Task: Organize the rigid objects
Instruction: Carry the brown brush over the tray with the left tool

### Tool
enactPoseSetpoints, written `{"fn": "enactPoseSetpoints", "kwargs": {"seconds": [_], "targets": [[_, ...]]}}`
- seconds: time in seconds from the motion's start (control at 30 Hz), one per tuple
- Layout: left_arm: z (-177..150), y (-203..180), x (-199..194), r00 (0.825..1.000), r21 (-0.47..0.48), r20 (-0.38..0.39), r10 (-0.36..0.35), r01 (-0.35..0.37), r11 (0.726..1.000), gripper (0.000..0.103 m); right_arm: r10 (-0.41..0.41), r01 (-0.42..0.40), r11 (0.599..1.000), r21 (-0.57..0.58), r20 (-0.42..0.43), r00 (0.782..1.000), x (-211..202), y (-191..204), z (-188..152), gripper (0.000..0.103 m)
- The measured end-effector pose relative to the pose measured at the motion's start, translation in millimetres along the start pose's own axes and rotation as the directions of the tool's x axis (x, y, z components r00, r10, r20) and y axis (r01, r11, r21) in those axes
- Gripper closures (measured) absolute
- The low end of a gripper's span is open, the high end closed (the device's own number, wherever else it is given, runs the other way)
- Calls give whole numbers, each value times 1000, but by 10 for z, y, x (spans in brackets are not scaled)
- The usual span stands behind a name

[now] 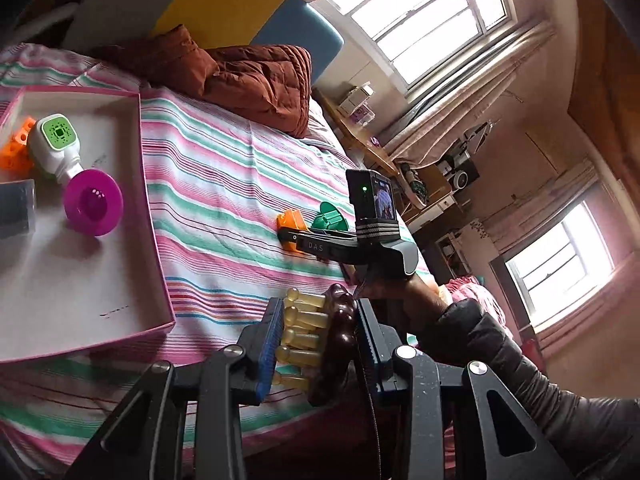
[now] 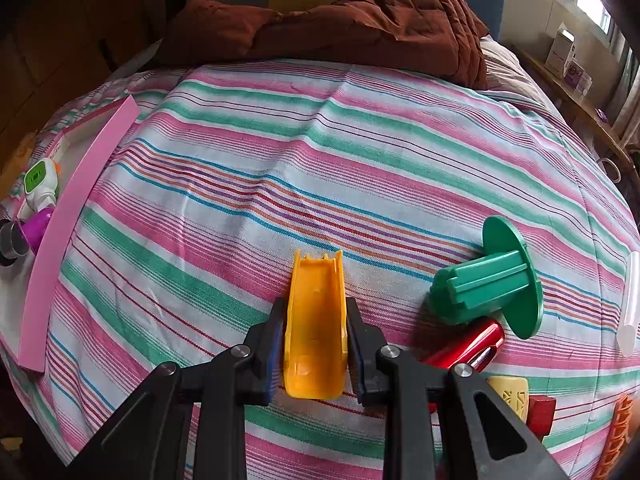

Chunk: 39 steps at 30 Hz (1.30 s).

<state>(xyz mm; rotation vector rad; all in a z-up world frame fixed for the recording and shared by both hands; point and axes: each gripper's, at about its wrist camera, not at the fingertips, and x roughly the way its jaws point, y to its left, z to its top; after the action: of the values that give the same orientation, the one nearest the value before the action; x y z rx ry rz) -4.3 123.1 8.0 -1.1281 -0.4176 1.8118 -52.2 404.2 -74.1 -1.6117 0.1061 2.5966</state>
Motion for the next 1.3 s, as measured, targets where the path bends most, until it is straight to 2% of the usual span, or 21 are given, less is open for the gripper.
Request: {"fn": "enactPoseSetpoints", "kwargs": {"seconds": [0.1, 0.17, 0.2, 0.27, 0.4, 0.5, 0.63, 0.67, 0.7, 0.73, 0.77, 0.87, 0.97, 1.0, 1.07, 1.1, 1.13, 1.23, 1.3], "targets": [[41, 70, -25, 996, 13, 5, 94, -94, 996, 67, -8, 8, 1000, -8, 1, 1000, 12, 14, 16, 77], [50, 75, -1, 985, 70, 5, 174, -173, 982, 67, -15, 15, 1000, -17, 2, 1000, 16, 23, 19, 77], [46, 54, 17, 975, 112, 13, 223, -223, 968, 67, -18, 18, 1000, -20, 2, 1000, 16, 28, 21, 77], [37, -10, 82, 943, 187, 45, 329, -331, 925, 67, -29, 29, 999, -31, 4, 1000, 16, 47, 23, 77], [6, -203, 253, 923, 314, 91, 374, -383, 869, 67, -34, 35, 999, -36, 6, 999, 54, 27, 54, 77], [8, -285, 449, 896, 380, 122, 428, -441, 813, 67, -31, 31, 999, -31, 5, 1000, 62, 29, 64, 77], [83, -239, 745, 868, 401, 108, 484, -484, 778, 71, -40, 40, 998, -40, 5, 999, 71, 38, 73, 77], [96, -238, 803, 867, 412, 111, 486, -485, 771, 72, -49, 49, 997, -51, 7, 999, 73, 56, 72, 77], [114, -230, 857, 871, 415, 102, 481, -476, 775, 73, -58, 58, 996, -62, 9, 998, 73, 71, 70, 77], [136, -214, 915, 876, 411, 85, 475, -465, 784, 80, -63, 63, 996, -67, 10, 998, 74, 82, 71, 77], [155, -197, 967, 876, 407, 73, 477, -463, 788, 92, -64, 65, 996, -68, 10, 998, 76, 85, 74, 77], [194, -150, 1045, 879, 394, 72, 472, -460, 796, 93, -66, 66, 995, -70, 9, 998, 80, 83, 79, 77], [188, -144, 1127, 877, 414, 82, 473, -462, 784, 93, -72, 73, 994, -77, 10, 997, 88, 86, 81, 77], [191, -133, 1153, 882, 413, 73, 466, -452, 791, 93, -72, 73, 994, -77, 9, 997, 92, 83, 87, 77], [231, -99, 1164, 905, 394, 43, 422, -404, 825, 93, -71, 71, 995, -75, 8, 997, 89, 84, 89, 77], [273, -73, 1155, 911, 375, 36, 410, -393, 840, 93, -70, 70, 995, -74, 8, 998, 84, 87, 88, 77], [329, -41, 1132, 919, 351, 26, 394, -377, 857, 91, -70, 70, 995, -73, 8, 998, 82, 88, 88, 77], [500, 47, 960, 939, 269, 21, 344, -337, 902, 71, -71, 71, 995, -75, 8, 997, 85, 90, 92, 77], [564, 75, 805, 949, 238, 26, 314, -311, 920, 67, -70, 71, 995, -75, 9, 997, 87, 87, 96, 77]]}}
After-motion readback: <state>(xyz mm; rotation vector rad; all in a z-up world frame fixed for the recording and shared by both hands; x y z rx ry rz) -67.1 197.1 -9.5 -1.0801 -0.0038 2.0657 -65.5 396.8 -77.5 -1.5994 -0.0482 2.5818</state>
